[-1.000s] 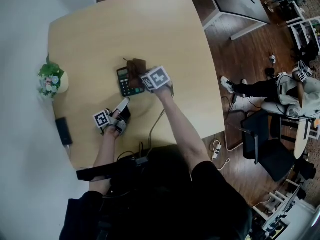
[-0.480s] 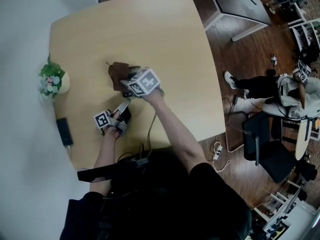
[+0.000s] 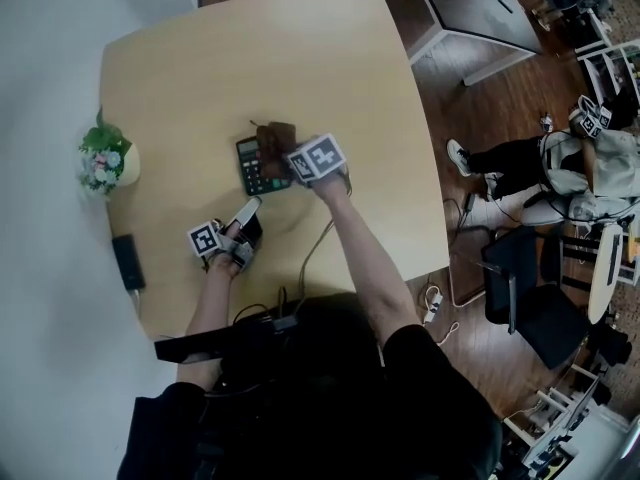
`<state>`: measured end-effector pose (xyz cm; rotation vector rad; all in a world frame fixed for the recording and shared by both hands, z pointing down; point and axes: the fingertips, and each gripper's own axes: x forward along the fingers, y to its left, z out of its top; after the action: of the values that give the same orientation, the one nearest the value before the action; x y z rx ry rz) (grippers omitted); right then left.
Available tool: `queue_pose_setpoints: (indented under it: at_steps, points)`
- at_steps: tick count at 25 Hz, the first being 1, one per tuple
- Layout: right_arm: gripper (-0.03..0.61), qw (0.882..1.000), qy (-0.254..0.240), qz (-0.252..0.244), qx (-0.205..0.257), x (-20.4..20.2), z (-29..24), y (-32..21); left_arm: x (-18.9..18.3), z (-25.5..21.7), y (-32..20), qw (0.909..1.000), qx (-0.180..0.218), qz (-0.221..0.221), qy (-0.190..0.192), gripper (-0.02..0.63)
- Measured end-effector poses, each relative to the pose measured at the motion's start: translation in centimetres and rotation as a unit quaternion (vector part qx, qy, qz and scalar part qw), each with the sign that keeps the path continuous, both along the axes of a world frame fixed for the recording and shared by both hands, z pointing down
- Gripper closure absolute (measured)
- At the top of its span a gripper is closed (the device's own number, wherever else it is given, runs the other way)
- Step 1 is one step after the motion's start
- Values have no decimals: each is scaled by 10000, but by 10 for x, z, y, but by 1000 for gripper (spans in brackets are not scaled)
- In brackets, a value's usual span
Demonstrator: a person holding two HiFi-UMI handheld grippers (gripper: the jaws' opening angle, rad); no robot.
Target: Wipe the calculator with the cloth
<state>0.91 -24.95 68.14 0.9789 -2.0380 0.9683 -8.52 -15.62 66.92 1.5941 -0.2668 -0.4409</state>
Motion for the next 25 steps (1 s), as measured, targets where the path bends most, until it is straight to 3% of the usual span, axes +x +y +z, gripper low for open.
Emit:
queue_pose_setpoints:
  at_steps: [6, 8, 10, 12, 14, 17, 19, 20, 22, 25]
  points:
    - [525, 9966, 729, 388, 27, 66, -1, 7, -12, -1, -5, 9993, -81, -352, 49, 604]
    - [525, 9948, 914, 122, 421, 57, -21, 1, -26, -3, -4, 9986, -46, -528, 3, 607]
    - [525, 9866, 1155, -469, 1054, 29, -49, -11, -45, -4, 3, 9977, -3, -668, -97, 607]
    - [525, 9640, 1654, -1196, 1707, -2, -69, -25, -63, -4, 10, 9961, 15, -874, -155, 606]
    - [525, 9250, 2414, -1989, 2157, -29, -69, -36, -78, -4, 12, 9934, -42, -1149, -27, 606]
    - [525, 8584, 3284, -3294, 2163, -68, -33, -26, -85, -6, 13, 9915, -27, -1302, 65, 606]
    - [525, 8274, 3498, -3947, 1929, -85, -7, -3, -85, -5, 14, 9918, -32, -1274, 88, 604]
    - [525, 8167, 3558, -4153, 1843, -89, 1, 8, -85, -4, 14, 9920, -53, -1258, 104, 604]
    - [525, 8066, 3569, -4388, 1717, -95, 8, 29, -86, -2, 12, 9920, -110, -1250, 128, 604]
    - [525, 8091, 3302, -4667, 1360, -102, 18, 69, -89, -1, 12, 9919, -119, -1262, 123, 603]
